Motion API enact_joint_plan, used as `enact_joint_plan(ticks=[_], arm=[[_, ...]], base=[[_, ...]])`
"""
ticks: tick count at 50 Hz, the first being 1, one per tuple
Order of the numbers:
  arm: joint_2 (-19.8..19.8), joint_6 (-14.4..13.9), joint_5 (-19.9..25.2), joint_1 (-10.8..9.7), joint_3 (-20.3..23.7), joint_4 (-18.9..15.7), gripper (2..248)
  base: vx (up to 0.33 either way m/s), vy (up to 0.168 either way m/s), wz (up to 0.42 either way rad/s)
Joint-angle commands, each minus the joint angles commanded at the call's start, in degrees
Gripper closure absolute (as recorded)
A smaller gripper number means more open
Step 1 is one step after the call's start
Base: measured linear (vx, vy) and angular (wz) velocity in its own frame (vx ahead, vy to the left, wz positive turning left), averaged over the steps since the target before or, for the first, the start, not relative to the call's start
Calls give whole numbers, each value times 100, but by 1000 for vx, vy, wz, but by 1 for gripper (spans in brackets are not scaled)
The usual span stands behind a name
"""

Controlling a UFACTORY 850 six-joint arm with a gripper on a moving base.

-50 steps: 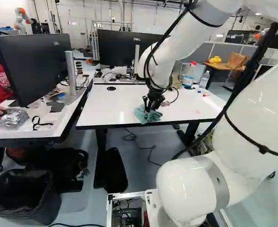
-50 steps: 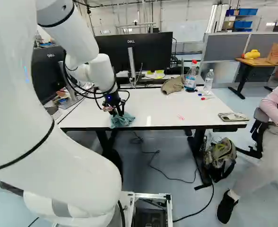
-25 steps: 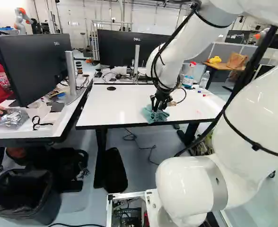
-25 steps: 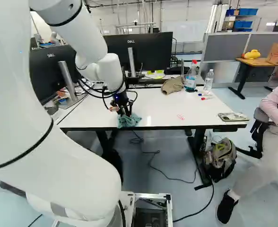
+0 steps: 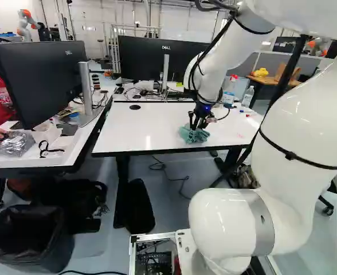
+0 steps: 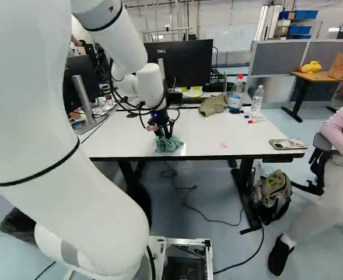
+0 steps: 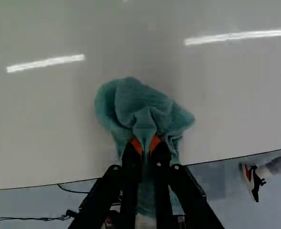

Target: Clean the table with the green towel

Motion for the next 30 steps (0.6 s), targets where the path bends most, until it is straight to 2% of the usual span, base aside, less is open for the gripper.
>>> enact_joint_plan(ticks=[10, 30], arm=[[-266, 0, 0, -85, -286, 0, 212], [-749, 0, 0, 107, -831, 0, 212]], base=[[0, 0, 0], [0, 0, 0]])
